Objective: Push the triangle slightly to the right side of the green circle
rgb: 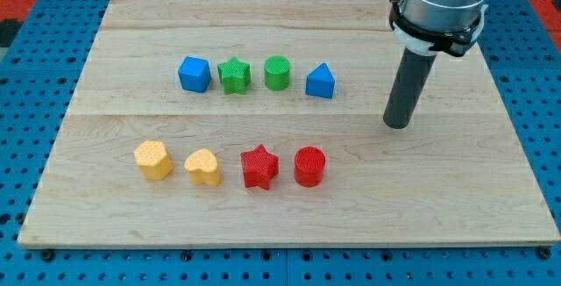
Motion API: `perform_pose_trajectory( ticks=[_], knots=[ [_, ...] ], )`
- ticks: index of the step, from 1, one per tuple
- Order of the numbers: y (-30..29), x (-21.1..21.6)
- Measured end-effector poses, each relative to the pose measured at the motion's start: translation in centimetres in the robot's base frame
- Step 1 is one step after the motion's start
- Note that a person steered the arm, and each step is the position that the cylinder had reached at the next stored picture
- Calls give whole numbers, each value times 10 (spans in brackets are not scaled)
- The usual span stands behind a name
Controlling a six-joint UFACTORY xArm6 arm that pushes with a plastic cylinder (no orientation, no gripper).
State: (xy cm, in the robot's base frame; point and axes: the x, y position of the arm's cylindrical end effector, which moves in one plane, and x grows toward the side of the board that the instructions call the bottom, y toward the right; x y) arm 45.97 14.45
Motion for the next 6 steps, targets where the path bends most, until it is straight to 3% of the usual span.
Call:
perform_pose_trajectory(
  ticks=[3, 4, 6],
  knots=[
    [-69, -53],
    [-69, -79],
    [-68, -88]
  ],
)
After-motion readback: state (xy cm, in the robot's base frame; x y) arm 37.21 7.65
